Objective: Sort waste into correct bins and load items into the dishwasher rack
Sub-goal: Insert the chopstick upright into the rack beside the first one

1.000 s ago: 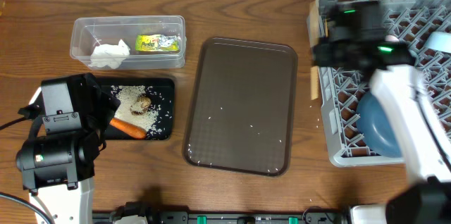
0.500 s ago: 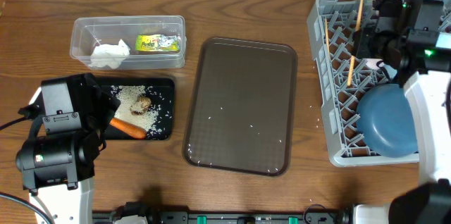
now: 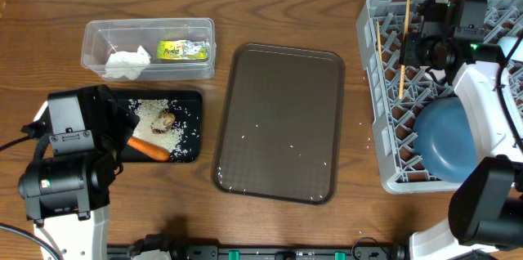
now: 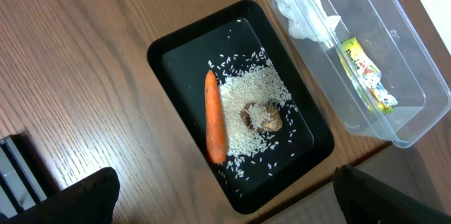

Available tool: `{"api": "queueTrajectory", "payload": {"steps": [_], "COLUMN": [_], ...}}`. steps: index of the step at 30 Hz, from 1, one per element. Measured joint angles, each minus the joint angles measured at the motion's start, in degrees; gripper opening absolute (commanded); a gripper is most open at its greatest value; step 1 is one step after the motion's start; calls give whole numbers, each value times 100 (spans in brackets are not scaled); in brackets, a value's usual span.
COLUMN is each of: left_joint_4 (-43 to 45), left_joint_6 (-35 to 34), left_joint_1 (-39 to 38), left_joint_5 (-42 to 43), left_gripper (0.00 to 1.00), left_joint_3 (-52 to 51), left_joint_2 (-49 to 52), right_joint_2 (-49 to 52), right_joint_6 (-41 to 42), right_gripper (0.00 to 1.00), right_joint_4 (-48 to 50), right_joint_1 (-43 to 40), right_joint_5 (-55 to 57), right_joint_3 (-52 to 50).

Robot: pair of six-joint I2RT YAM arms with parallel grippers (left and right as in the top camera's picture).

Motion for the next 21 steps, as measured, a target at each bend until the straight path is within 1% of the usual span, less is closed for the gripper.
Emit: {"api": "queueTrajectory", "payload": {"steps": [2,4,6,8,16,21], "left_joint_4": [0,2,0,0,0,0], "left_joint_6": [0,0,0,0,0,0], "left_joint_1": [0,0,0,0,0,0], "left_joint_5": [0,0,0,0,0,0], "left_gripper": [98,98,98,98,98,98], "left_joint_3": [0,0,0,0,0,0], "left_joint_2": [0,-2,-2,-2,0,-2], "right_joint_2": [9,9,9,9,9,4], "right_joint_6": [-46,-114,-144,-199,-216,-214], "right_gripper": [20,39,50,54,55,59], "right_joint_4": [-9,-7,-15,-24,-72,-234], "right_joint_1": [7,22,35,46,92,251], "right_joint_5": [7,11,15,22,24,-173], "right_joint_3": [0,0,0,0,0,0]}}
